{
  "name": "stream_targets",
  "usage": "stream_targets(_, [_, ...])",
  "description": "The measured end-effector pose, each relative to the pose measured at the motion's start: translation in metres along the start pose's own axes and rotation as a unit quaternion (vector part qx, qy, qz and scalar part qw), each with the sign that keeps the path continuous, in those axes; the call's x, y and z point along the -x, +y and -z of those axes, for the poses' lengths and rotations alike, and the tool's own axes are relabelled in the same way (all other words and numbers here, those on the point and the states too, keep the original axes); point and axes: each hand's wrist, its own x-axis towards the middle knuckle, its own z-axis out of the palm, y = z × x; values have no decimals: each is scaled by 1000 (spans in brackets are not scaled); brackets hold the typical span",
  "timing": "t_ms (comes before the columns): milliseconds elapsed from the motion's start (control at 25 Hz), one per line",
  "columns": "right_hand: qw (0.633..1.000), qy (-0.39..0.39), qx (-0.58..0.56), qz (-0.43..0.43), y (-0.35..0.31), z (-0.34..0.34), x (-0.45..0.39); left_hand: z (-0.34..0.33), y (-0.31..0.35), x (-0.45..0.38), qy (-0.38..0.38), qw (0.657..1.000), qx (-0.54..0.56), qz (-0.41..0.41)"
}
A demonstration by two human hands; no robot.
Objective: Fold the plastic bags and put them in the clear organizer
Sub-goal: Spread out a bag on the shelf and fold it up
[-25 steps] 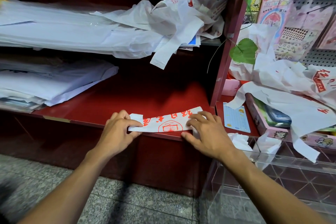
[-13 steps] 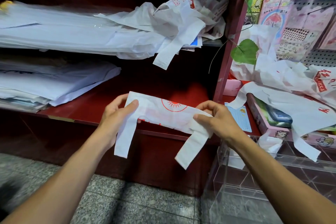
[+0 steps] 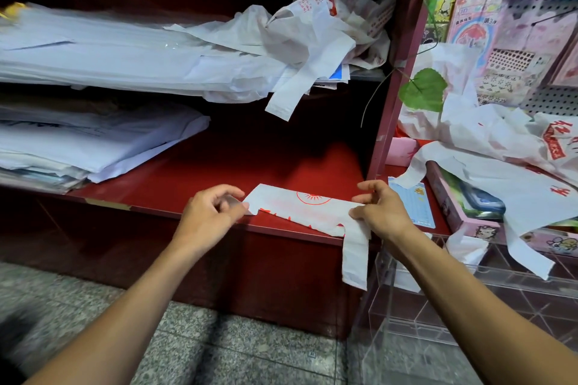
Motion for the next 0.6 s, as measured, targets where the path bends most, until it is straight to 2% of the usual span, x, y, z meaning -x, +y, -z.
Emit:
stream_targets(80, [997, -17, 51, 54, 5, -2, -1, 1, 2, -2, 101, 988, -100, -59])
stream_targets(120, [994, -33, 77, 77, 6, -4, -1, 0, 4, -4, 119, 978, -138, -99])
stream_targets(160, [988, -48, 105, 98, 8, -6, -1, -3, 6, -5, 100, 971, -169, -134])
stream_targets(240, [973, -66, 171, 140, 12, -9, -1, -12, 6, -7, -14, 960, -216, -175])
stream_targets(320, [946, -60, 262, 184, 14, -11, 1, -21, 4, -5, -117, 955, -229, -149])
stream_targets(360, [916, -35, 334, 219, 16, -12, 2, -21, 0, -5, -142, 954, -224, -138])
stream_targets(440, [829, 36, 468, 305, 20, -13, 6, -19, -5, -6, -143, 960, -193, -141])
stream_targets(480, [795, 51, 501, 338, 21, -13, 8, -18, -8, -6, -138, 963, -182, -141])
stream_targets(520, [778, 37, 521, 349, 19, -13, 11, -16, -11, -8, -135, 961, -192, -149])
stream_targets(600, [782, -31, 526, 333, 17, -11, 15, -13, -16, -8, -146, 943, -246, -167])
